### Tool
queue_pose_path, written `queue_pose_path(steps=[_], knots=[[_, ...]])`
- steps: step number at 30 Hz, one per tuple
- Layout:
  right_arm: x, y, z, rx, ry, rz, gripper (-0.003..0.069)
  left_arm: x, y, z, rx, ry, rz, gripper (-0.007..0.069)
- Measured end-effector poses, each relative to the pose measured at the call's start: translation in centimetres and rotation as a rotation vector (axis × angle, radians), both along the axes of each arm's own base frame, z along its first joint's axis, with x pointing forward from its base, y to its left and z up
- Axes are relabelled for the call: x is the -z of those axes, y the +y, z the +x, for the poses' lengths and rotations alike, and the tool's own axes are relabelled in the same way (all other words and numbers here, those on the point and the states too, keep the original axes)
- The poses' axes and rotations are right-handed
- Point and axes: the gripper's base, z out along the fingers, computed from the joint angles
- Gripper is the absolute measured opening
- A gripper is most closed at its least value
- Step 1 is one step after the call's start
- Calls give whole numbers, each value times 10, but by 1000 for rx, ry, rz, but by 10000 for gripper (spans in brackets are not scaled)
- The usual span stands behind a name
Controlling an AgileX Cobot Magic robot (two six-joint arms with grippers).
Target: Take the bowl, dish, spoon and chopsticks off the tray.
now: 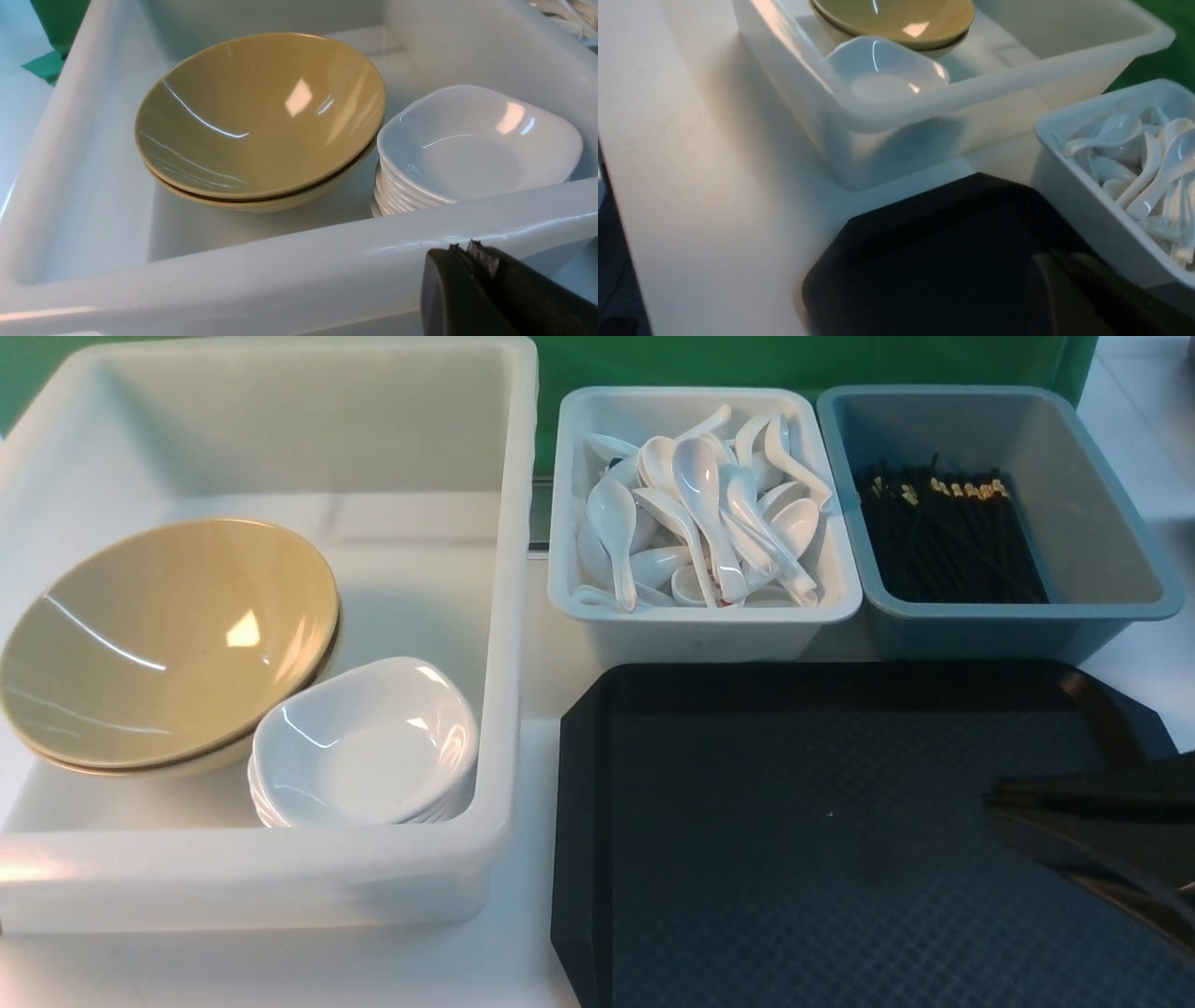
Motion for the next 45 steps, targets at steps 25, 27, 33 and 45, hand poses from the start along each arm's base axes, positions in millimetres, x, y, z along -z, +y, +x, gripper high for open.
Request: queue_pose_path(steps=[25,27,33,45], knots=[[112,-84,-21,680,-209,452,31,0,0,0,0,0,0,-11],[134,-93,-28,802,-193,457,31,0,0,0,0,0,0,-11],[153,-101,-35,926,-147,430,31,0,0,0,1,-1,-2,-11],[164,-103,-37,948,-73,301,31,0,0,0,0,-3,-1,-11]])
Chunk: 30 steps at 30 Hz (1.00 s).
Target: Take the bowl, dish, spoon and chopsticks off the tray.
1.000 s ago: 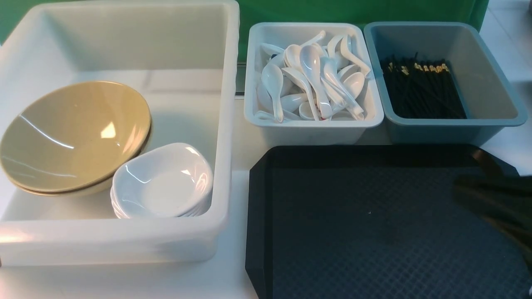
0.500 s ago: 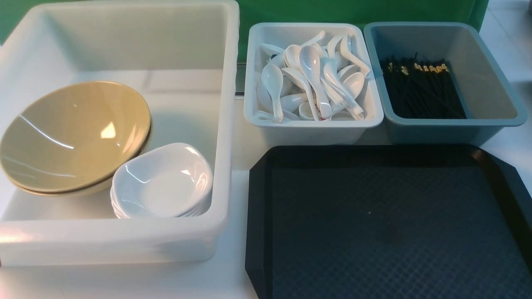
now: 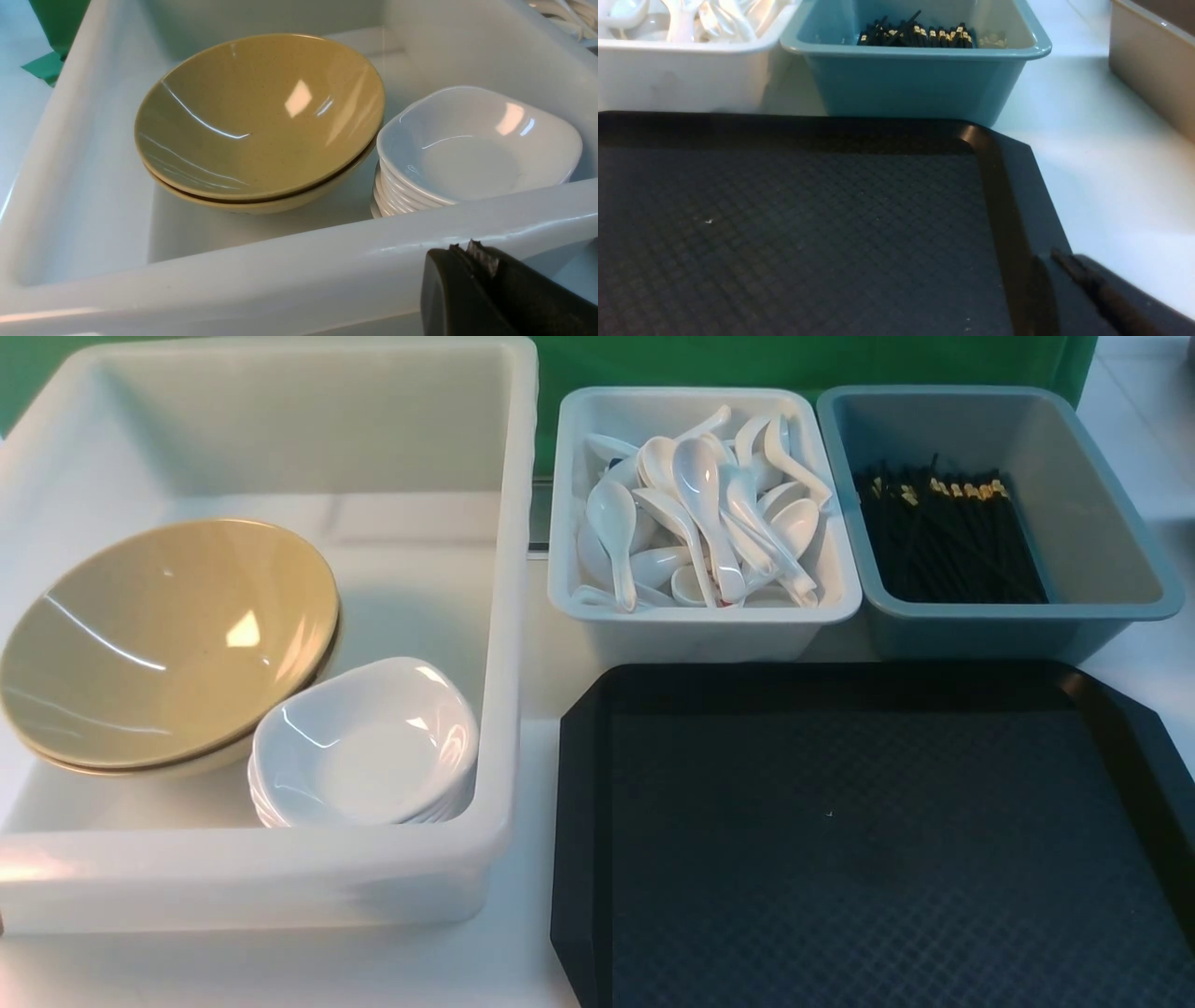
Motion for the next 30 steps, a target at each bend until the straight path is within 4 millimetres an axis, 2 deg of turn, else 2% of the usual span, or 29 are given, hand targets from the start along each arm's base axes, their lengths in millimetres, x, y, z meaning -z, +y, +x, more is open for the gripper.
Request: queue_pose_path(steps=[25,28,30], knots=[[0,0,0,-1,0,-4,39,0,0,0,1,-2,0,-11],[0,0,0,-1,0,-4,41,2,-1,4,2,-32,-8,-11],[0,0,0,-1,1,-4,43,10,0,10,-13,-110,-6,-11]])
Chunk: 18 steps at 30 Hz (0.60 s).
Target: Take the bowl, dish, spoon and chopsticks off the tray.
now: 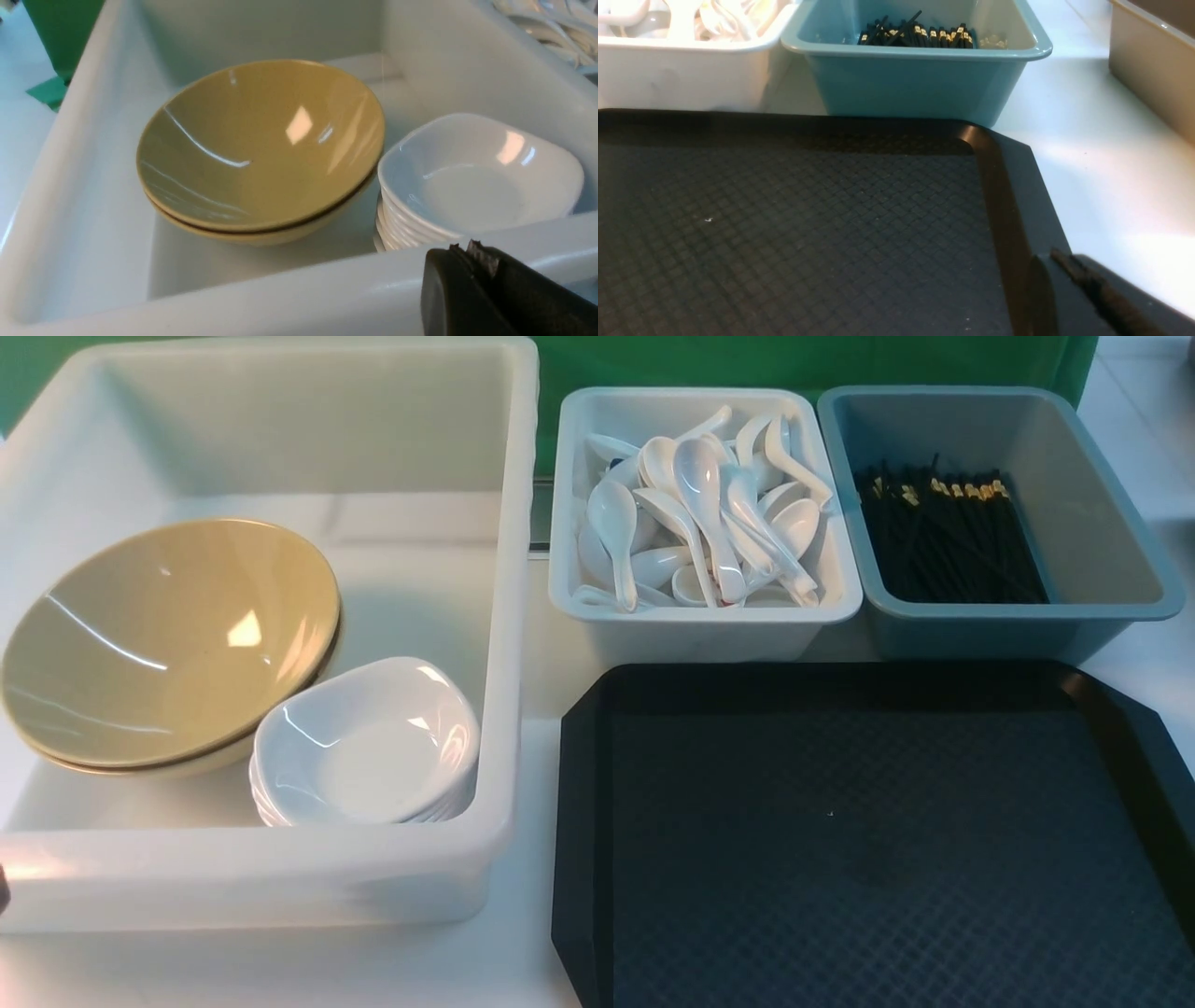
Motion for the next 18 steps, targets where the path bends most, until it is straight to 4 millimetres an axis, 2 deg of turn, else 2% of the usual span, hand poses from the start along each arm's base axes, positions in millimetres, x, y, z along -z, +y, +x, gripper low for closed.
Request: queue_pose_path(steps=[1,2,3,5,6,8,16,18], knots=[[0,0,0,0,0,0,42,3,0,3,-12,-48,-1,-11],[0,0,0,0,0,0,42,15,2,7,-43,-93,4,-11],[0,0,0,0,0,0,42,15,2,7,-48,-120,2,-11],[0,0,0,0,0,0,44,39,5,12,-106,-191,3,-11],[0,0,0,0,0,0,45,44,6,13,-125,-220,5,-11],[0,0,0,0,0,0,45,67,8,17,-164,-221,-2,-11],[0,0,0,0,0,0,45,91,6,15,-131,-22,-11,-11],[0,0,0,0,0,0,45,92,5,15,-126,-17,-13,-11]])
